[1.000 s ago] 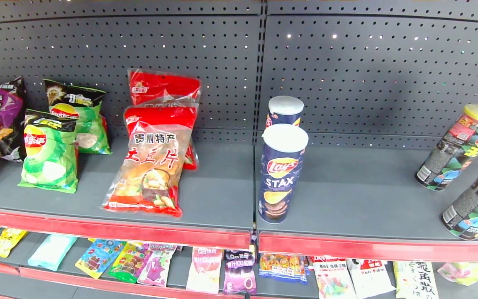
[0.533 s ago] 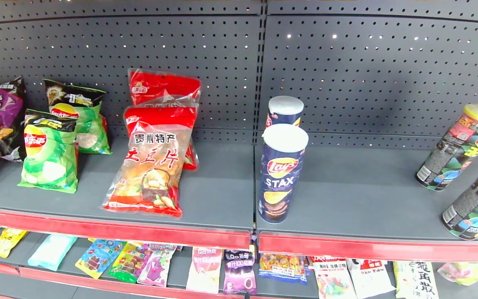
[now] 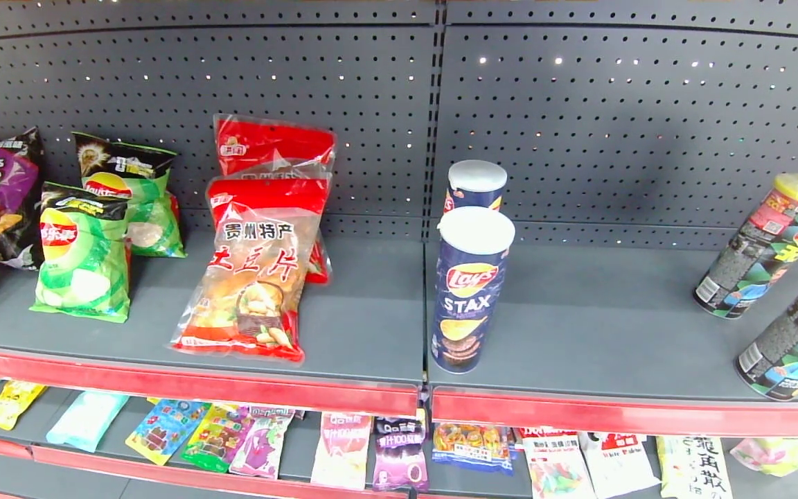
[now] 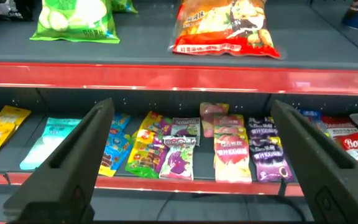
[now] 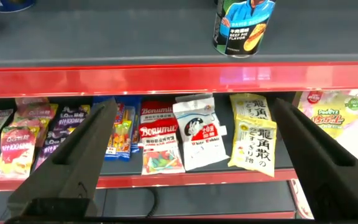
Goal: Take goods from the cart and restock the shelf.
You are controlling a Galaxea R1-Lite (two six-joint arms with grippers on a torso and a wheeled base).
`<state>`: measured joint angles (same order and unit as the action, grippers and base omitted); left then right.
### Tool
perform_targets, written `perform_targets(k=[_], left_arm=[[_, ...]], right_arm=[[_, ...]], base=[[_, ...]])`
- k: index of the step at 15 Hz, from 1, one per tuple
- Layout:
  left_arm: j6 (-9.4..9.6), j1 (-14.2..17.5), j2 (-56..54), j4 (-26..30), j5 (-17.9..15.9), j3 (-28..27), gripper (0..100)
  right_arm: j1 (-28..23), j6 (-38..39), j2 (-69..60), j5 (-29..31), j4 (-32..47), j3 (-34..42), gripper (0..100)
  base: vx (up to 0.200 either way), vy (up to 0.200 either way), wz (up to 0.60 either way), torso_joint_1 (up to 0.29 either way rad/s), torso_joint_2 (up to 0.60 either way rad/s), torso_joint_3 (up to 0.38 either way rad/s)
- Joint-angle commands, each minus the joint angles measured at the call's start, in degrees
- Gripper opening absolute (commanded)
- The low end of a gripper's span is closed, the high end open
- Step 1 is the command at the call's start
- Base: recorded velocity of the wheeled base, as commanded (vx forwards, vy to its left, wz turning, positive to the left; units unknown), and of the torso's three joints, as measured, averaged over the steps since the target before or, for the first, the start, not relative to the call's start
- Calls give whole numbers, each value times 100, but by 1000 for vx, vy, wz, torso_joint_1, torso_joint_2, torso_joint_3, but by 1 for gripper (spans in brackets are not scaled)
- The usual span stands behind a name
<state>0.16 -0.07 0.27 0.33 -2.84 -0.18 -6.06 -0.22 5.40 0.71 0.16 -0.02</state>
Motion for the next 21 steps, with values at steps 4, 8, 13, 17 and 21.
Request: perform_targets(k=[4,8,13,17,21], left_arm=[[11,-1,-27,2,3,1,100],[11,-1,-27,2,3,1,100],[11,-1,-27,2,3,1,100],[11,-1,-27,2,3,1,100],[11,-1,-27,2,3,1,100]], right_arm=[[-1,-4,31,0,2,2,100],[-1,-22,31,0,2,-6,100],[-1,-22,31,0,2,-6,100],[-1,-22,31,0,2,-6,100],[-1,-22,31,0,2,-6,100]], base=[[0,0,0,0,0,0],[0,0,0,0,0,0],[0,0,-360,0,1,1],[0,0,0,0,0,0],[0,-50,0,1,1,1]])
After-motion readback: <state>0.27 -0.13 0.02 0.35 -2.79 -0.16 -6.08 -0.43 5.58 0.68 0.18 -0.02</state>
